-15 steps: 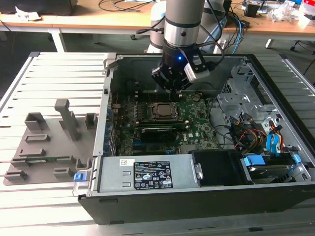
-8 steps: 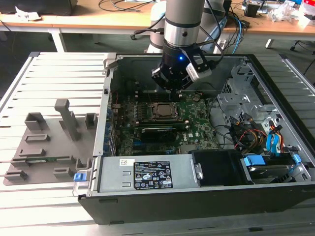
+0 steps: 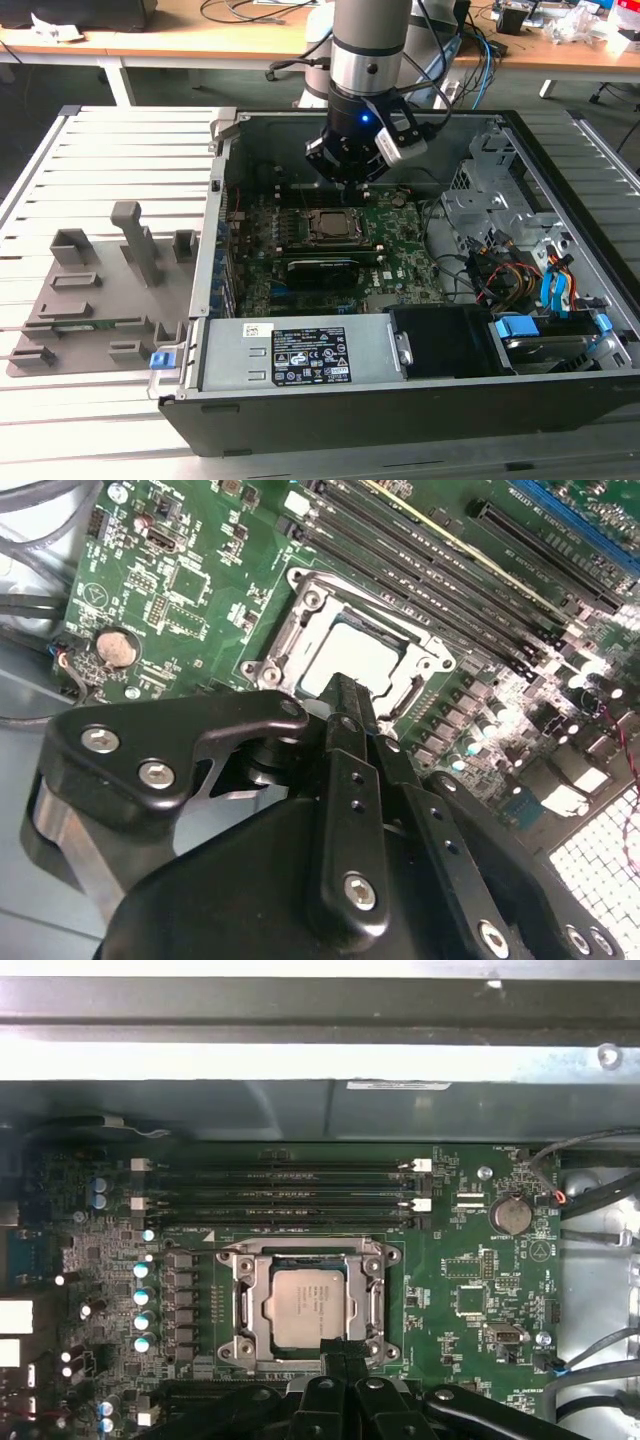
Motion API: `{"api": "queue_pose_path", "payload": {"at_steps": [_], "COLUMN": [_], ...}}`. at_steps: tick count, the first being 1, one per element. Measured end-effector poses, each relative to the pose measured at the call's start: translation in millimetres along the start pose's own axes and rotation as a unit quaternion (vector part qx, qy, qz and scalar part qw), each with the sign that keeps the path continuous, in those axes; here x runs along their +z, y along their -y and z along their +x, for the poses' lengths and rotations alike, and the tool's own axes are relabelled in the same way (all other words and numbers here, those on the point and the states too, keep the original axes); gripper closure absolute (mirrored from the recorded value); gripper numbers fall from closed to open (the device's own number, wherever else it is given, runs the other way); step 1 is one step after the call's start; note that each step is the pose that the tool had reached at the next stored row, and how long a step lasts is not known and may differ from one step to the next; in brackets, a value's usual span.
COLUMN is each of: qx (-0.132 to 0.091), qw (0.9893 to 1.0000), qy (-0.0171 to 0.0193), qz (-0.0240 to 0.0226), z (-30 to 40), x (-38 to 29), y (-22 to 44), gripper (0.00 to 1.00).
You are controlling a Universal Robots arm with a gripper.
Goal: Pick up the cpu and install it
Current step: 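Install the first cpu locking lever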
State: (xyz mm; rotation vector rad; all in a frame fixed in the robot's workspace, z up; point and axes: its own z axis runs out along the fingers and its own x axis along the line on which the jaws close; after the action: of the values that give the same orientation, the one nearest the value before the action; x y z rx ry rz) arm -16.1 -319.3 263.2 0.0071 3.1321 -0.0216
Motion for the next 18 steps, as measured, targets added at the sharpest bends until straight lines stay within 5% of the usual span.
{"api": "queue_pose_path", "payload": {"at_steps": [6,18], "qx": [0.000,0.000], "qw": [1.0000,1.0000], "qy": [0.0000,0.0001], "qz": [-0.0001,0.0000], "z": [17.3,27.5], "x": [-0.1,-0.2], "y": [0.1,0.1], "gripper": [0.89,0.89]}}
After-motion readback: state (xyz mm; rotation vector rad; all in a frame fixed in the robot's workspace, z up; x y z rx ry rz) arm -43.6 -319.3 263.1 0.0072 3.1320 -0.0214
